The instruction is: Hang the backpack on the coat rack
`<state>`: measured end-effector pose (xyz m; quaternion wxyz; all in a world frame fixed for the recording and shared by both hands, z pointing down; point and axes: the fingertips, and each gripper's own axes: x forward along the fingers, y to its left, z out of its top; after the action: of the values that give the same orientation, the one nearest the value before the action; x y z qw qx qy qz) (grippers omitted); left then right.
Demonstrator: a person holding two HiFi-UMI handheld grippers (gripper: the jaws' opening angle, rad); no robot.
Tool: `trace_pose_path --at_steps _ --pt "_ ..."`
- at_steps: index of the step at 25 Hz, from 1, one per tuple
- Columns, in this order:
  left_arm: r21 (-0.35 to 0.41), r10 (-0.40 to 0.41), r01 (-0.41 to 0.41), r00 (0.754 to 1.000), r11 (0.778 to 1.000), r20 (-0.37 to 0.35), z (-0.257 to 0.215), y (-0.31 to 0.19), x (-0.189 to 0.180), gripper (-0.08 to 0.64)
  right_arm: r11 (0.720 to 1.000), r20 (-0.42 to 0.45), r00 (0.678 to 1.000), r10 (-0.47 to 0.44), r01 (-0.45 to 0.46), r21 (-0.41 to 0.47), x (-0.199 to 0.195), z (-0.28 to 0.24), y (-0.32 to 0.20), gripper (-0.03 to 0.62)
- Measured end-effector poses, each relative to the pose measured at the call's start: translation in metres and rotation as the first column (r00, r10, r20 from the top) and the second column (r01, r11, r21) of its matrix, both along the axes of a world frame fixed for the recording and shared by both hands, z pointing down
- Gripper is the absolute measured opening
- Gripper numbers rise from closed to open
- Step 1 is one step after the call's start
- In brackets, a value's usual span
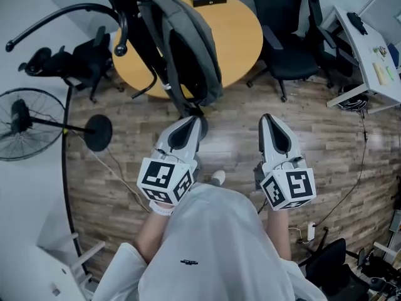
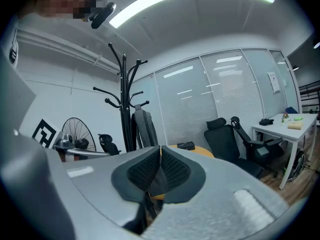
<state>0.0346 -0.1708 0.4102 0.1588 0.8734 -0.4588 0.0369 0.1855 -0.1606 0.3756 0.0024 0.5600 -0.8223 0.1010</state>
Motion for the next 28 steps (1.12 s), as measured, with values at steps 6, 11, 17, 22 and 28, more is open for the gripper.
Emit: trace_pose_path --at_steps 6,11,17,22,28 --pt "0.033 -0.009 0.009 1.000 0.999 -0.020 -0.003 -0.001 -0.007 0.017 1.000 -0.056 0.998 -0.014 0.014 0.009 -0.006 0.005 -0.002 0.003" --pt "0.047 0.008 -0.006 0.999 0.999 -0.035 -0.011 -0.006 -0.004 0.018 1.000 -0.110 0.994 -0.001 0.003 0.019 0.001 0.006 -0.001 0.003" --pt "0.039 0.038 -0.037 0.999 0.999 -0.027 -0.009 -0.010 0.001 0.018 0.999 -0.114 0.994 0.004 0.000 0.038 -0.001 0.003 -0.006 0.003" --pt "0.032 0.039 -0.038 0.999 0.999 -0.032 -0.007 -0.010 0.001 0.018 1.000 -0.112 0.994 -0.009 0.011 0.024 -0.006 0.007 -0.007 0.003" --pt "0.030 0.050 -0.049 0.998 0.998 -0.035 -0.004 -0.007 0.007 0.018 1.000 -0.097 0.995 -0.002 0.004 0.026 -0.002 0.004 -0.004 0.003"
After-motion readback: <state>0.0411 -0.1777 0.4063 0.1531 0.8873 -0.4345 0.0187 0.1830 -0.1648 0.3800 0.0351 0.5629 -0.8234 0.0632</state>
